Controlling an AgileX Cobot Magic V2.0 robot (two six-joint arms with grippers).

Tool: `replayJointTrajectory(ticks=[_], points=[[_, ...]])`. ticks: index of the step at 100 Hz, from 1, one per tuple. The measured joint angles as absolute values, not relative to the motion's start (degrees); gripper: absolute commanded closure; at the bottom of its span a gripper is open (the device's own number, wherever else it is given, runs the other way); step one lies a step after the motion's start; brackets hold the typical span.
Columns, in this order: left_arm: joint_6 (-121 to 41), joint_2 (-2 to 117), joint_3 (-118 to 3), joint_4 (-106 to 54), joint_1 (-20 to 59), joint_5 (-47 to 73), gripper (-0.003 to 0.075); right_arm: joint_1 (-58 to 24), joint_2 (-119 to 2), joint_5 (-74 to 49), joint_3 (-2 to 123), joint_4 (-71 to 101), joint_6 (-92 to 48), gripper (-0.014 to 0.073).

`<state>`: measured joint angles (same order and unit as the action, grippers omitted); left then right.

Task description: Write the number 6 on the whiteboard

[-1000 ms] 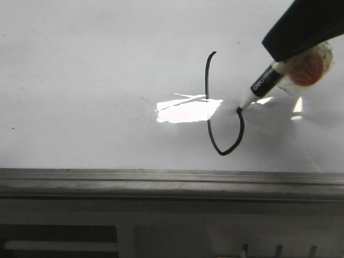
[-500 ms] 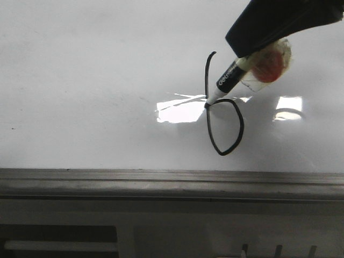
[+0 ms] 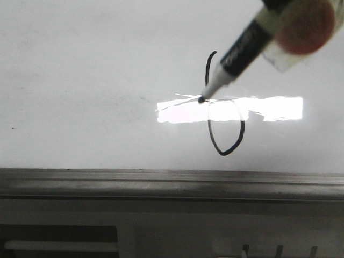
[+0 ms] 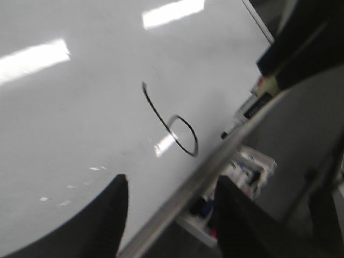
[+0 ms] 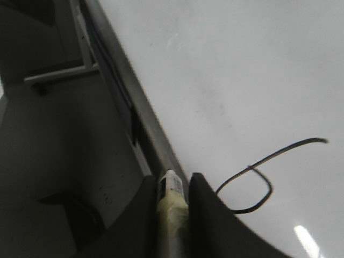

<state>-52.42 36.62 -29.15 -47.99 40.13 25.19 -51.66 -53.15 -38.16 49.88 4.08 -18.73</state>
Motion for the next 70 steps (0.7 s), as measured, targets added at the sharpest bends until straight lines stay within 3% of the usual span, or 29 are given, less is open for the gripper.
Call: replayJointTrajectory(ticks=[23,49,70], points=[[-71.64,52.74,-36.31,-54.07,40.13,40.03,0.0346,-57.23,-59.11,-39.59,49.88,6.49,-18.73,0.0638],[-86.04,63.3,-38.51,-63.6,40.13,42.97,0.0346,-60.22,-61.43,-37.83,49.88,9.04,-18.73,0.0638],[-88.28,67.26,-40.27,-65.97,43.67,42.56,0.035,-60.21,-61.43,-34.51,49.88,10.8,-18.73,0.0638]])
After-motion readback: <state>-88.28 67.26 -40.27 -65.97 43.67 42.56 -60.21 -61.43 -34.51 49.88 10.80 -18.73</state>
